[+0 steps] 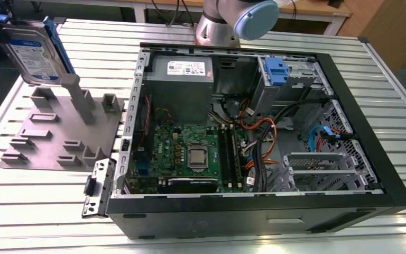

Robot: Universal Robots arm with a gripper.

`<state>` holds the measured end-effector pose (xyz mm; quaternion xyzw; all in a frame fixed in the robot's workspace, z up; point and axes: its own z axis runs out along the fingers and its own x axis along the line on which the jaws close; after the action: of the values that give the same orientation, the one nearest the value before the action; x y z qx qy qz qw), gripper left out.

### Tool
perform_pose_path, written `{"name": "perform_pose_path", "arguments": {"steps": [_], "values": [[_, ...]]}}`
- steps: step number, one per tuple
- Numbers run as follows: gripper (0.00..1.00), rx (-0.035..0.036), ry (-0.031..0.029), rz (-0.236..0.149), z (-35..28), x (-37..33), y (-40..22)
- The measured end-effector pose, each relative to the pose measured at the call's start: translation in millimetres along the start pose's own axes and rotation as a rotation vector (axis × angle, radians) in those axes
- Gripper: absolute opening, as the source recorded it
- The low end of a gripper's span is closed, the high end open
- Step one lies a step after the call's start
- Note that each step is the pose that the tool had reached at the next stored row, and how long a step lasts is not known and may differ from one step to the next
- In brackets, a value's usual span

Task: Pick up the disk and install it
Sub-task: 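Pick up the disk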

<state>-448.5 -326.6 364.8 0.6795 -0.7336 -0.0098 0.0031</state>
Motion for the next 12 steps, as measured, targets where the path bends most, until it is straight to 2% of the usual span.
{"name": "perform_pose_path", "arguments": {"steps": [12], "values": [[0.36,-0.0001,0.0001,0.0,-4.3,0.0,0.1]]}}
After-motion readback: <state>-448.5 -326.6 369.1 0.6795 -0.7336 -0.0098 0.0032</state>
